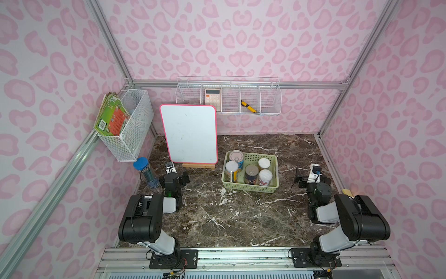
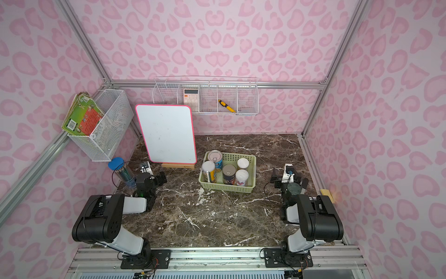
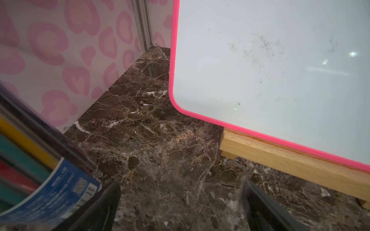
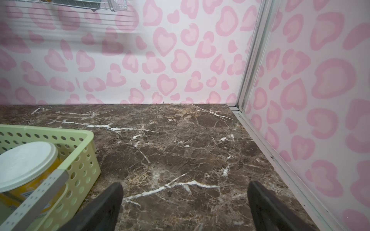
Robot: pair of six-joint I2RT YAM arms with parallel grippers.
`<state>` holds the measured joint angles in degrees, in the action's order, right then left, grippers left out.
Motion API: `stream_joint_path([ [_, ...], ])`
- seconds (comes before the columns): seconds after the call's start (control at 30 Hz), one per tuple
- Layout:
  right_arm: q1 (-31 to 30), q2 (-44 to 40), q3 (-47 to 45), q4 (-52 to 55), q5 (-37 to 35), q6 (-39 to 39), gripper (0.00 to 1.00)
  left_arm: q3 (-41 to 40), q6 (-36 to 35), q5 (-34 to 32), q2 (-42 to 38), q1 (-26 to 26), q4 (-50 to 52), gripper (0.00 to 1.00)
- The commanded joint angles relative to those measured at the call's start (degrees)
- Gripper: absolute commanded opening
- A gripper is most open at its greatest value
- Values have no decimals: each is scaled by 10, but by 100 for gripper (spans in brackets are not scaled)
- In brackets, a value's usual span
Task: Put the canned food in the basket
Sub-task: Reset both arms
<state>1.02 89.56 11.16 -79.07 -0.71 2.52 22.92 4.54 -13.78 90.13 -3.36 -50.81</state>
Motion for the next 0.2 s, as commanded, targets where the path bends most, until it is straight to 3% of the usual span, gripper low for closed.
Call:
stream_joint_path([
  [0.0, -1, 2, 4, 10, 15, -11, 100, 3, 3, 4, -1, -1, -3, 99],
  [0.17, 0, 1, 2, 7, 15, -9, 100, 2, 3, 4, -1, -1, -3, 99],
])
